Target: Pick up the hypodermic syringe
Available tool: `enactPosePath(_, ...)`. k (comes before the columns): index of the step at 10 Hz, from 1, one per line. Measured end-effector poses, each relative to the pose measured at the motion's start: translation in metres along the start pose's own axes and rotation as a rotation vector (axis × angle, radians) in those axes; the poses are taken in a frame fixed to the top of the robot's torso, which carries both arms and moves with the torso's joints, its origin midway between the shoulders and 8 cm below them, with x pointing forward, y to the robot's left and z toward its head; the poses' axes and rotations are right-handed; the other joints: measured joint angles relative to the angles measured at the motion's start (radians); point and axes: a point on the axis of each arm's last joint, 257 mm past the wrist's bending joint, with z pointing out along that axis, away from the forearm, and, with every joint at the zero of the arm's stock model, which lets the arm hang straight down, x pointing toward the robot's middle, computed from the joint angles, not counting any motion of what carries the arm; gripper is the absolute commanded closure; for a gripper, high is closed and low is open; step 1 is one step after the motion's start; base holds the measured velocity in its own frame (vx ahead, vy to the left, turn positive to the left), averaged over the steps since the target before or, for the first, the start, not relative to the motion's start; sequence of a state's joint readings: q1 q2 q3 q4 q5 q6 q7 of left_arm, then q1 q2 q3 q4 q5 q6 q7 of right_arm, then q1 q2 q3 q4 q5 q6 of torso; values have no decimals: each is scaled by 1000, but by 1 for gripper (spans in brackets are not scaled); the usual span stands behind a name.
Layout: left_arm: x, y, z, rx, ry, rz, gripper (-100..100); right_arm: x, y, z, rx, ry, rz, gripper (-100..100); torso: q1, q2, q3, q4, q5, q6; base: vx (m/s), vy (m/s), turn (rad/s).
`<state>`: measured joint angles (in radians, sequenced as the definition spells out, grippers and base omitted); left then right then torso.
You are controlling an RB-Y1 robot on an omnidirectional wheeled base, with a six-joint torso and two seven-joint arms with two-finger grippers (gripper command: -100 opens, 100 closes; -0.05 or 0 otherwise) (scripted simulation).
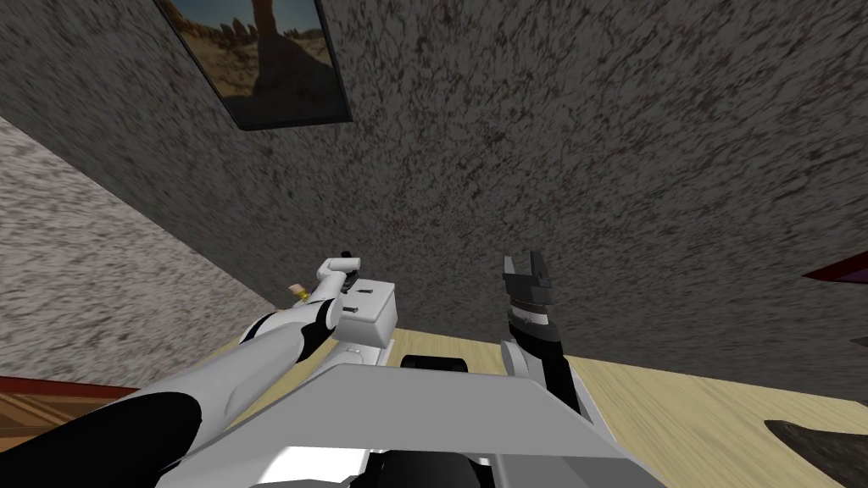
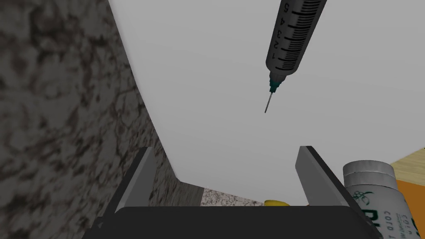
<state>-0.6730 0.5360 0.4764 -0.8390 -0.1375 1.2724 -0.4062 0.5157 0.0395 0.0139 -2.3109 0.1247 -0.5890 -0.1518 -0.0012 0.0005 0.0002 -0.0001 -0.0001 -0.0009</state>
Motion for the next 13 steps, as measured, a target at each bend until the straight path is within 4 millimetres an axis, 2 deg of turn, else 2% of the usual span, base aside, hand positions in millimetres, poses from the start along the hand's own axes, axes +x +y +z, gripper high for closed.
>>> enactPosePath(4,17,21,-3,-108,77,16,-100,0,0,0,0,0,0,0,0,0,0,0,0,0,0,-14,-47)
enactPosePath(9,32,38,-6,-200,149,35,-100,0,0,0,0,0,0,0,0,0,0,0,0,0,0,-6,-24)
enactPosePath(10,32,38,-7,-204,151,36,0,0,0,0,0,0,0,0,1,0,0,0,0,-1,0,0,0)
enactPosePath(11,32,38,-7,-203,151,36,-100,0,0,0,0,0,0,0,1,0,0,0,0,-1,14,22,10)
enactPosePath(13,41,44,1,-204,152,38,-100,0,0,0,0,0,0,0,3,-1,-1,0,1,-1,20,35,5)
